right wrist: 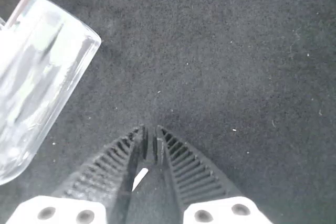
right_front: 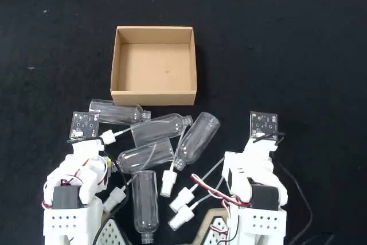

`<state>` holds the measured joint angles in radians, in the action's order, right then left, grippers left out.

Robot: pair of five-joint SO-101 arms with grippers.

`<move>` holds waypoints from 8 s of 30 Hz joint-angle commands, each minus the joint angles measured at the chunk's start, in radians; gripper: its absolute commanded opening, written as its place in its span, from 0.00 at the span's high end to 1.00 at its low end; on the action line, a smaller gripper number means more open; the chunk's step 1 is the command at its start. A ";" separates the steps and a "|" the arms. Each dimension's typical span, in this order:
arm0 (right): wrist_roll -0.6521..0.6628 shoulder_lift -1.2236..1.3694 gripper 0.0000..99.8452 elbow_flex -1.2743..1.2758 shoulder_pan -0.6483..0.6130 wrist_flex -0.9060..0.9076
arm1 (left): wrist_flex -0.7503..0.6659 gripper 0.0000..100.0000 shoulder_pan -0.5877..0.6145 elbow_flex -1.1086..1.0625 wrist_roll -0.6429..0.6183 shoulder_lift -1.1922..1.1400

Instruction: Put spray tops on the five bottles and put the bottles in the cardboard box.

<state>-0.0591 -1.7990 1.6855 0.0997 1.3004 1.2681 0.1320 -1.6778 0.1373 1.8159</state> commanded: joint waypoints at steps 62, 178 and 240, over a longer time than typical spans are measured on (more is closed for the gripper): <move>0.404 0.263 0.87 -0.447 -0.213 -0.281 | -0.190 0.79 0.097 0.918 0.454 -0.991; 0.319 0.320 0.87 -0.216 -0.233 -0.439 | -0.183 0.70 0.030 1.356 0.867 -1.887; 0.319 0.320 0.87 -0.214 -0.235 -0.436 | 0.178 0.69 0.829 1.512 1.171 -1.775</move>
<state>0.2601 -1.4814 1.4768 -0.1181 0.8892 1.3955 1.0265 -0.2555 1.3050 -0.0176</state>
